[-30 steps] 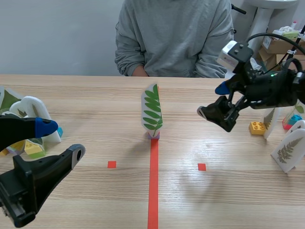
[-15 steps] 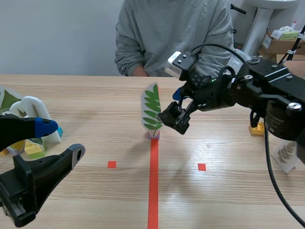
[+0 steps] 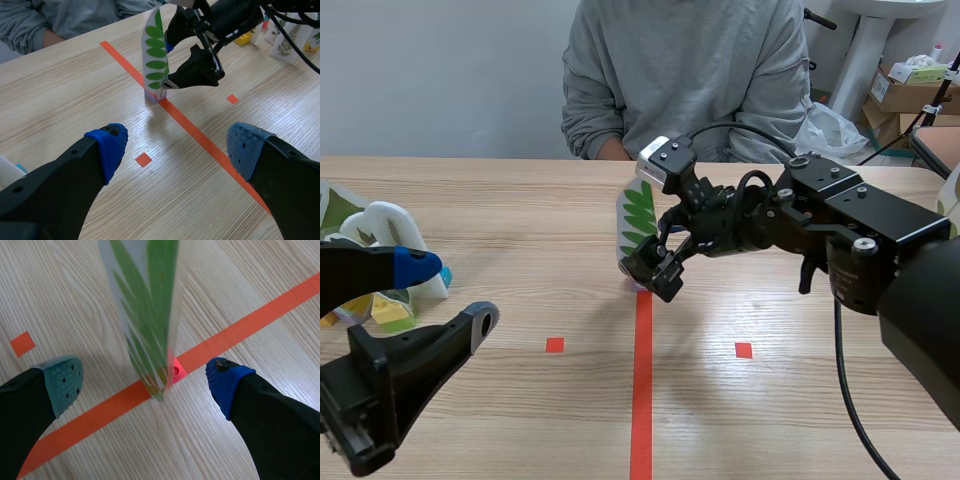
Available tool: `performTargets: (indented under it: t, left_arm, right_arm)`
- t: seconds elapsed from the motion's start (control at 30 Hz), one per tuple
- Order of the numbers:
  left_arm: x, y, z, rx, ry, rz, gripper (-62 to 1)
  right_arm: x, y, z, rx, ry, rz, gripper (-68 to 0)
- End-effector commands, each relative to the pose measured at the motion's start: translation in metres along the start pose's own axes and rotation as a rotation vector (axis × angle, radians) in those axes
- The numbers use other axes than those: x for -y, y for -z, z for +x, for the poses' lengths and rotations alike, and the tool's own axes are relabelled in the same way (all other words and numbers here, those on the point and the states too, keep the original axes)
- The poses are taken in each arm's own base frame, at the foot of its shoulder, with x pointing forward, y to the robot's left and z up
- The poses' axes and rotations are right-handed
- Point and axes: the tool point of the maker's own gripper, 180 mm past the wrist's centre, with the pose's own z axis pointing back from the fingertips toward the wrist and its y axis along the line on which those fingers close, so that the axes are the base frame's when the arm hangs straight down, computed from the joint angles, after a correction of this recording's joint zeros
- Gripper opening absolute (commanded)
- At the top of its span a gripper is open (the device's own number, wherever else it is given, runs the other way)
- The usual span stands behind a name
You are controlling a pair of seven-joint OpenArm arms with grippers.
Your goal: Do the leaf sorting experiment
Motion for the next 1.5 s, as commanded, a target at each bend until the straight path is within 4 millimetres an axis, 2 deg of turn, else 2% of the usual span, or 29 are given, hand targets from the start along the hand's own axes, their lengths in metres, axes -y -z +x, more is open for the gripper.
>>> performTargets:
  t: [0.0,0.13,0.27,0.4,0.57,0.73,0.93,1.07,1.47]
  left_arm:
    - [0.002,0.0,0.008,0.03,-0.009,-0.002,-17.2]
    - [0.002,0.0,0.008,0.03,-0.009,-0.002,-17.2]
    - [0.002,0.0,0.008,0.03,-0.009,-0.002,-17.2]
    - [0.002,0.0,0.008,0.03,-0.009,-0.002,-17.2]
    - [0.002,0.0,0.008,0.031,-0.008,-0.002,-17.2]
    - [0.002,0.0,0.008,0.031,-0.008,-0.002,-17.2]
    - [0.002,0.0,0.008,0.031,-0.008,-0.002,-17.2]
    - [0.002,0.0,0.008,0.031,-0.008,-0.002,-17.2]
    - [0.002,0.0,0.008,0.031,-0.008,-0.002,-17.2]
  right_arm:
    - [0.007,-0.001,0.018,0.046,-0.015,-0.015,-18.8]
    - [0.009,0.001,0.018,0.047,-0.019,-0.041,-24.1]
    - [0.008,0.002,0.02,0.057,-0.024,-0.043,-24.3]
    - [0.008,0.002,0.027,0.091,-0.026,-0.043,-33.7]
    - [0.008,0.001,0.03,0.11,-0.026,-0.042,-40.7]
    - [0.008,0.001,0.03,0.111,-0.026,-0.042,-53.3]
    - [0.008,0.001,0.03,0.111,-0.026,-0.042,-62.5]
    - [0.008,0.001,0.03,0.111,-0.026,-0.042,-65.8]
    - [0.01,0.0,0.033,0.125,-0.023,-0.051,-66.0]
